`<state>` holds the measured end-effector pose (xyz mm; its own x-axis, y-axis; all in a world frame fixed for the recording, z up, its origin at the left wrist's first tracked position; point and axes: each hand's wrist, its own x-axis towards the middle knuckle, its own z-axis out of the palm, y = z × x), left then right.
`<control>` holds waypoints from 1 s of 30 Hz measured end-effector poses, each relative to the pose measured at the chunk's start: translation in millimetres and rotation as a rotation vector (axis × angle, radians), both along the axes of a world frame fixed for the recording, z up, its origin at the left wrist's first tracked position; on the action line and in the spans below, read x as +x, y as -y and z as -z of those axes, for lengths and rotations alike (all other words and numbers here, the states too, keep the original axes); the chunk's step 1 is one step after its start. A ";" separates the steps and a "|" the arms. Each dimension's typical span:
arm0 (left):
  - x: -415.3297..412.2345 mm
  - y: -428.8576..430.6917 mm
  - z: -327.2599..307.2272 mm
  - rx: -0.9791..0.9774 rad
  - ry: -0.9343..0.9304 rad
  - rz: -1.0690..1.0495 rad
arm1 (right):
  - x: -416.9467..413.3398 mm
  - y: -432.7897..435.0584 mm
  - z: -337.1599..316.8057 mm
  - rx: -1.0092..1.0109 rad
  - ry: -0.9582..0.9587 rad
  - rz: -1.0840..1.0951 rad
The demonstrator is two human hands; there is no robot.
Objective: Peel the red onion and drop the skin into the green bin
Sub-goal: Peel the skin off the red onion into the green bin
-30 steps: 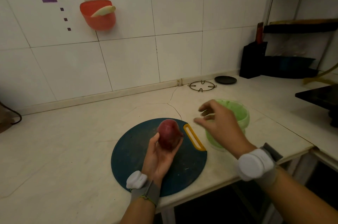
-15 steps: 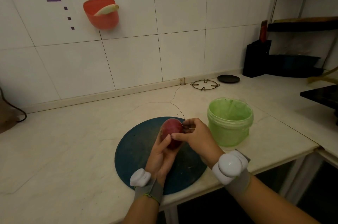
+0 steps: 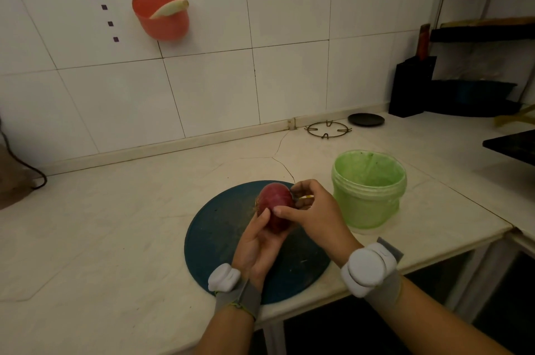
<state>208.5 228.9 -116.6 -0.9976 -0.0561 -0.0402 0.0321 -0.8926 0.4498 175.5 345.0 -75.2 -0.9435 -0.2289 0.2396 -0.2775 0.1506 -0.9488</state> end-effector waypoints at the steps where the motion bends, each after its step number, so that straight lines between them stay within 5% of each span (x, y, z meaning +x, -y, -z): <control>1: 0.1 -0.4 -0.4 -0.003 0.002 -0.002 | 0.1 -0.2 0.3 0.004 -0.003 0.002; 15: 2.1 -1.2 -3.7 0.018 0.036 -0.004 | -3.9 -4.2 4.9 0.086 0.084 -0.031; 30: -2.3 1.3 1.1 0.045 0.013 0.020 | -8.2 -9.4 5.5 -0.063 -0.017 -0.060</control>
<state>206.1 227.5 -117.7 -0.9979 -0.0338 -0.0555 0.0081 -0.9123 0.4094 167.3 354.5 -80.7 -0.9243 -0.2684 0.2713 -0.3004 0.0733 -0.9510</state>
